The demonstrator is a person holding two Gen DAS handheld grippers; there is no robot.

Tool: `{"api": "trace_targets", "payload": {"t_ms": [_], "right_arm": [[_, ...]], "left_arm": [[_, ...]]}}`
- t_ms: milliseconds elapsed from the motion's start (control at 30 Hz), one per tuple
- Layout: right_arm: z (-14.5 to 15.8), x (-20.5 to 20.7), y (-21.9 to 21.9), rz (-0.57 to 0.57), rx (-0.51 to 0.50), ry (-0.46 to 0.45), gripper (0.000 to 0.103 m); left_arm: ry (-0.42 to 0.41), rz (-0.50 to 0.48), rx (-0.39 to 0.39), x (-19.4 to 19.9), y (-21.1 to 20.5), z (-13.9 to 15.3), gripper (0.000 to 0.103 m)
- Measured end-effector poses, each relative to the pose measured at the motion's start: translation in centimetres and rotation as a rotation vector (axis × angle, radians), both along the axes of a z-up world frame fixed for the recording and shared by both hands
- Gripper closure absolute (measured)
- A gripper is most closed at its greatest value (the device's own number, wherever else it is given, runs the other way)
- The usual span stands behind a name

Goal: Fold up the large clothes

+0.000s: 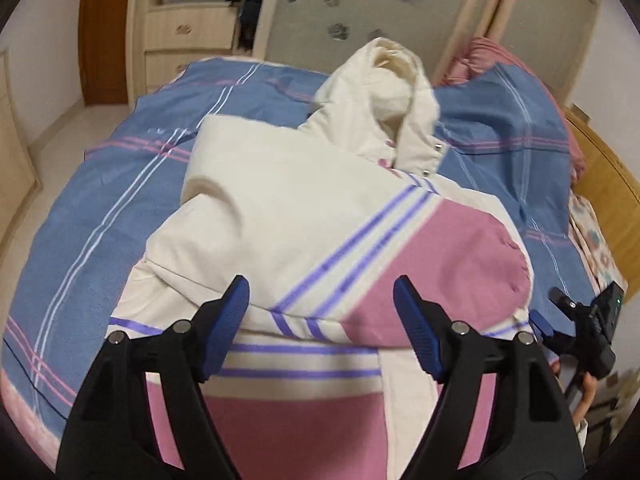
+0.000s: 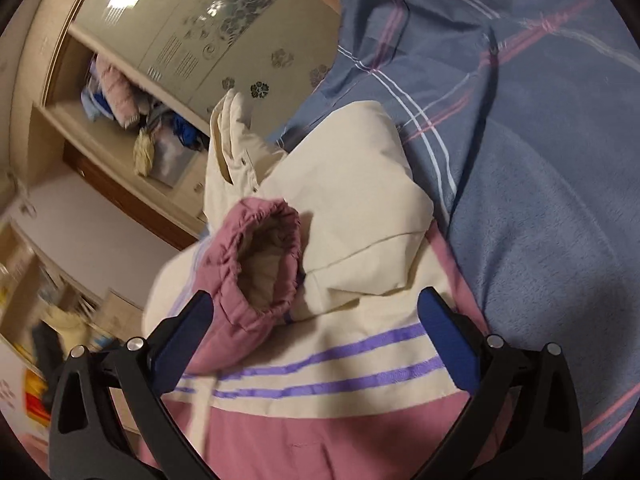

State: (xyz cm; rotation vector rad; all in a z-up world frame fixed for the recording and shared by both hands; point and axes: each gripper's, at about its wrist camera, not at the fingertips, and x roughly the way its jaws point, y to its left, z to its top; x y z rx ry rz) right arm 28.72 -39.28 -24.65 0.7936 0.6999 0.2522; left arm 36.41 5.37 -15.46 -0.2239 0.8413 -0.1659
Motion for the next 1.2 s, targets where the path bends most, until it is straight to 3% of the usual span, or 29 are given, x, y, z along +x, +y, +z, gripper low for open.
{"api": "trace_targets", "payload": {"t_ms": [100,167,233,267,300,367,467,633,700,733,767,833,867,900,933,967,1000,1067,1133,1200], "right_arm": [[1.4,0.9,1.4,0.026,-0.039,-0.005,0.001],[2.4,1.7,3.7,0.080,-0.116,-0.009,0.001],[2.6,2.7,6.0,0.134,-0.198,0.019,0.002],[2.7,3.3,7.4,0.162,-0.233,0.026,0.015],[2.7,3.8,8.6,0.213,-0.235,0.024,0.043],[3.0,4.8,11.2,0.304,-0.247,0.027,0.075],[4.5,6.6,14.9,0.334,-0.360,-0.006,0.076],[5.6,11.0,16.3,0.304,-0.422,-0.036,0.079],[4.1,13.4,16.0,0.286,-0.449,0.039,0.077],[3.0,14.0,15.3,0.296,-0.432,0.093,0.073],[2.2,13.9,14.6,0.301,-0.411,0.132,0.059],[1.6,12.2,12.7,0.300,-0.335,0.123,0.052],[2.0,10.7,11.3,0.284,-0.328,0.104,0.045],[2.4,9.4,10.3,0.246,-0.344,0.096,0.028],[3.1,8.0,8.9,0.176,-0.360,0.077,0.019],[3.6,7.1,7.8,0.127,-0.356,0.053,0.017],[4.5,5.9,6.2,0.056,-0.340,0.017,0.017],[5.8,5.1,5.0,0.024,-0.290,-0.036,0.020],[7.2,5.3,6.0,0.089,-0.256,-0.093,0.029],[7.9,5.8,9.1,0.179,-0.329,-0.108,0.038]], "left_arm": [[0.056,0.045,0.030,2.1,1.0,-2.6,0.027],[0.119,0.090,0.049,2.9,2.2,-4.7,0.027],[0.168,0.125,0.015,3.5,4.0,-6.4,0.029],[0.170,0.140,-0.006,3.6,4.8,-6.9,0.032],[0.165,0.151,-0.018,3.7,5.4,-7.2,0.035],[0.156,0.171,-0.033,3.5,6.3,-7.3,0.038],[0.144,0.248,-0.064,3.4,7.9,-7.2,0.041],[0.162,0.373,-0.169,4.3,9.8,-7.4,0.041],[0.158,0.383,-0.134,4.6,9.2,-7.2,0.041],[0.155,0.378,-0.106,4.6,8.7,-7.1,0.040],[0.150,0.369,-0.078,4.3,8.3,-7.0,0.040],[0.118,0.356,-0.040,2.9,7.9,-6.3,0.038],[0.094,0.366,-0.025,1.7,7.9,-5.6,0.030],[0.070,0.377,-0.021,0.8,8.0,-5.0,0.027],[0.035,0.383,-0.022,-0.1,8.2,-4.2,0.027],[0.011,0.382,-0.022,-0.7,8.3,-3.6,0.027],[-0.017,0.380,-0.020,-1.3,8.4,-2.8,0.027],[-0.060,0.359,-0.022,-1.6,8.0,-1.5,0.027],[-0.059,0.317,-0.020,-1.0,7.2,-1.2,0.027],[-0.031,0.292,0.009,-0.1,6.2,-1.7,0.026]]}}
